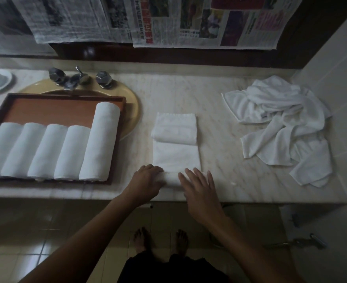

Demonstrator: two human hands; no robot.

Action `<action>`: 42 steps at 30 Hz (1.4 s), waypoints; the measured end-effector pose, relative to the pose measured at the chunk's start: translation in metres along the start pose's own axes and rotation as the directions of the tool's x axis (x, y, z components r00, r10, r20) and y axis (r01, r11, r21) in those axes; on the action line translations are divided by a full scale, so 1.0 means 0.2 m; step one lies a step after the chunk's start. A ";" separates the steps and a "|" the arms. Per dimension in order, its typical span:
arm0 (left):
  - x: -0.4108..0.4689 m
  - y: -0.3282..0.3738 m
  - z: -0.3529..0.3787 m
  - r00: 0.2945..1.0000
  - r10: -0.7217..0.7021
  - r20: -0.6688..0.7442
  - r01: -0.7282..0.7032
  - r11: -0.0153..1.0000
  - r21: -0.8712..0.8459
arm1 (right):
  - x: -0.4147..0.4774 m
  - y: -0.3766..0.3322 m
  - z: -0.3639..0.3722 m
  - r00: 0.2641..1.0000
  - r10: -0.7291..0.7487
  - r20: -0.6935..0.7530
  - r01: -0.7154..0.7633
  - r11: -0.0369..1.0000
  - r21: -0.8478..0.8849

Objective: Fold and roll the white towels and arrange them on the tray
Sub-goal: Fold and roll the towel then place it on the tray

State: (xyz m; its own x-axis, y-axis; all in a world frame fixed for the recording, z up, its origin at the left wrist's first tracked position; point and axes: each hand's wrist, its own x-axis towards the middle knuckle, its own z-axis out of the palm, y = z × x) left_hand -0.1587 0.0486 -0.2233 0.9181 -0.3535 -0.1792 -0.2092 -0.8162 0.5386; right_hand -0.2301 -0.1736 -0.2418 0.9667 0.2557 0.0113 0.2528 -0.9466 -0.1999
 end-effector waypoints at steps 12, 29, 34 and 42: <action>0.03 -0.01 0.07 0.994 -0.104 -0.018 0.104 0.995 -0.007 | 0.21 0.09 -0.01 0.993 -0.026 0.112 0.028 0.999 -0.017; -0.07 0.07 0.16 0.972 0.233 -0.026 -0.208 0.909 0.361 | 0.11 0.08 -0.06 0.996 -0.054 0.075 0.049 0.997 0.059; -0.01 0.09 0.09 0.978 0.208 0.009 -0.201 0.933 0.298 | 0.15 0.12 -0.03 0.996 -0.079 0.032 0.078 0.996 0.043; 0.02 0.04 0.04 0.972 0.215 0.094 -0.234 0.905 0.355 | 0.28 0.15 -0.09 0.978 -0.106 0.179 0.084 0.989 0.125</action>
State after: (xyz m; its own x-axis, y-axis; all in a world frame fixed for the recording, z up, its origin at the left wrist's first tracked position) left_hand -0.1587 0.0373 -0.2271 0.8160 -0.5619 -0.1355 -0.5240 -0.8181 0.2370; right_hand -0.1670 -0.1922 -0.2291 0.9115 0.3855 -0.1433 0.3261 -0.8898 -0.3193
